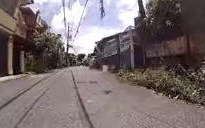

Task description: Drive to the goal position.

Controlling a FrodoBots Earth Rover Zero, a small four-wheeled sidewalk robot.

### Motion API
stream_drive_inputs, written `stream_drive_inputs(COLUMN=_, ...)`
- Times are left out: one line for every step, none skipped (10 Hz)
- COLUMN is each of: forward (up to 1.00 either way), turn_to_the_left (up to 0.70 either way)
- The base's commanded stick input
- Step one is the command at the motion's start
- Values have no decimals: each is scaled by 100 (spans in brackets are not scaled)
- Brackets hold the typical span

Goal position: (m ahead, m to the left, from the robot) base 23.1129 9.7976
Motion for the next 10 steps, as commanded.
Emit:
stream_drive_inputs(forward=70, turn_to_the_left=0)
stream_drive_inputs(forward=70, turn_to_the_left=0)
stream_drive_inputs(forward=70, turn_to_the_left=0)
stream_drive_inputs(forward=70, turn_to_the_left=0)
stream_drive_inputs(forward=70, turn_to_the_left=0)
stream_drive_inputs(forward=70, turn_to_the_left=2)
stream_drive_inputs(forward=70, turn_to_the_left=15)
stream_drive_inputs(forward=70, turn_to_the_left=31)
stream_drive_inputs(forward=70, turn_to_the_left=35)
stream_drive_inputs(forward=70, turn_to_the_left=35)
